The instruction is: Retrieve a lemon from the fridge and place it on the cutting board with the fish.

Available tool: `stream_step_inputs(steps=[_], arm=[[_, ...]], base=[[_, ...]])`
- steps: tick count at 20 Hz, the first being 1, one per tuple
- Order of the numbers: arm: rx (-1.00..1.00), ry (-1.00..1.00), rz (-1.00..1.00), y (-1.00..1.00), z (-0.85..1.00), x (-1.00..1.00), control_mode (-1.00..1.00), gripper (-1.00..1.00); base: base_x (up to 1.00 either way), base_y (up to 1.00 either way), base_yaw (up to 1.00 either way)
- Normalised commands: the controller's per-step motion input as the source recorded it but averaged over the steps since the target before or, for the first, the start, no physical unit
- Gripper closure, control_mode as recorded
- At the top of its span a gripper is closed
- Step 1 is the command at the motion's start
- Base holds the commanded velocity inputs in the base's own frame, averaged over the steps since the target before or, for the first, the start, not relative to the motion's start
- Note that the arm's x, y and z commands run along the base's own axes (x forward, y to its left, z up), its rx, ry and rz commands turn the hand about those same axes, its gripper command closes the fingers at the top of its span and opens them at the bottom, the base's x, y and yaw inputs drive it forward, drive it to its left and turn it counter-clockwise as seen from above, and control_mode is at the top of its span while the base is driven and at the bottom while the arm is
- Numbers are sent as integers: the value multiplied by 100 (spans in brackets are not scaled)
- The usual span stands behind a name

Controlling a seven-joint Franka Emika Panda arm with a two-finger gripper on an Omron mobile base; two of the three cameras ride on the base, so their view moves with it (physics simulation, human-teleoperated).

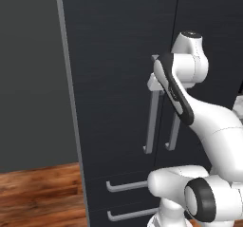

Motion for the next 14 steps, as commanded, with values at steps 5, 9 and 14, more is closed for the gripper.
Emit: stream_step_inputs(steps=[5,9,14], arm=[[0,0,0,0,0,0,100,-100],[0,0,0,0,0,0,100,-100],[0,0,0,0,0,0,100,-100]], base=[[0,0,0],[0,0,0],[-4,0,0]])
